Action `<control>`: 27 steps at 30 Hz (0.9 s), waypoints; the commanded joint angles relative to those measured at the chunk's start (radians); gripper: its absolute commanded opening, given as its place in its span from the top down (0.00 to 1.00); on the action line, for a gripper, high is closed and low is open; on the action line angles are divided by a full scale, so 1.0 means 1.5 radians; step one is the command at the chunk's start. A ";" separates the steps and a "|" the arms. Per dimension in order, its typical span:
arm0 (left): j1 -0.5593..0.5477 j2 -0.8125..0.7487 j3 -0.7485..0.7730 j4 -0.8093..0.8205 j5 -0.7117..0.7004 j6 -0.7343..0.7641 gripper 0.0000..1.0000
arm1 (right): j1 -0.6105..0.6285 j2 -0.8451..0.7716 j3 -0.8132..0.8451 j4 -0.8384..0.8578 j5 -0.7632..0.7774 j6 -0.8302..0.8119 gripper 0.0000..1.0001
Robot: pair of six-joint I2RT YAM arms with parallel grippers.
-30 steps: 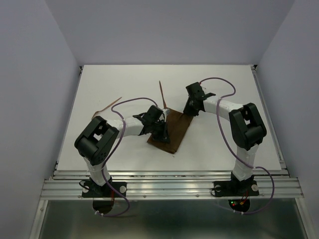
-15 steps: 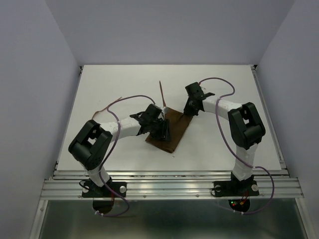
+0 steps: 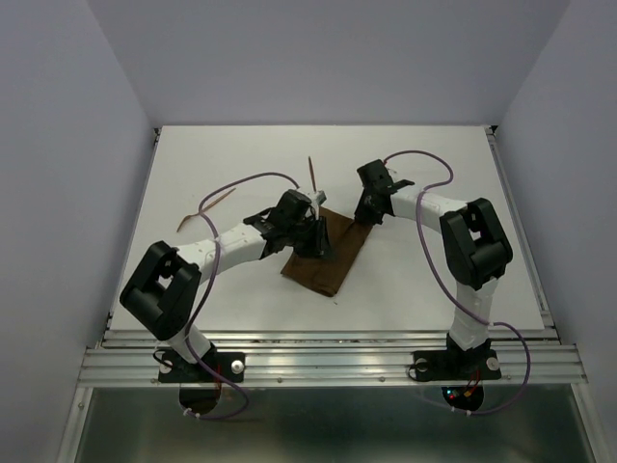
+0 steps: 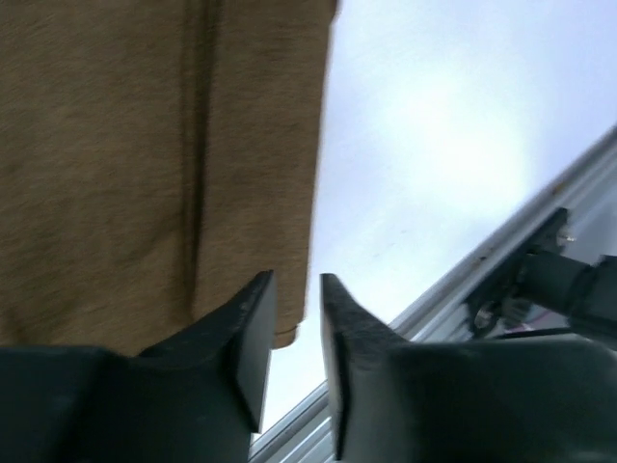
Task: Fold the napkin into a case and place the utensils inside
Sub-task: Smooth out the 2/3-rectangle-folded napkin at the center of the board.
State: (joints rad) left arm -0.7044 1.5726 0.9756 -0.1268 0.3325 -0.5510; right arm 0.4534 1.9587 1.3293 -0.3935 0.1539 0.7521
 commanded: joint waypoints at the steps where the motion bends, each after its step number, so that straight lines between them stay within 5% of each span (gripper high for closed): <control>1: 0.002 0.028 0.020 0.118 0.100 -0.042 0.66 | 0.009 0.014 0.018 -0.005 0.012 -0.002 0.83; 12: 0.002 0.181 0.042 0.329 0.200 -0.142 0.69 | 0.009 0.007 0.012 -0.006 0.013 -0.003 0.83; 27: 0.001 0.194 -0.046 0.254 0.147 -0.108 0.72 | 0.009 0.018 0.024 -0.014 0.024 0.001 0.82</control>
State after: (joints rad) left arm -0.7048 1.9079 0.9520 0.2916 0.5823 -0.7437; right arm 0.4534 1.9587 1.3300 -0.3943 0.1574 0.7528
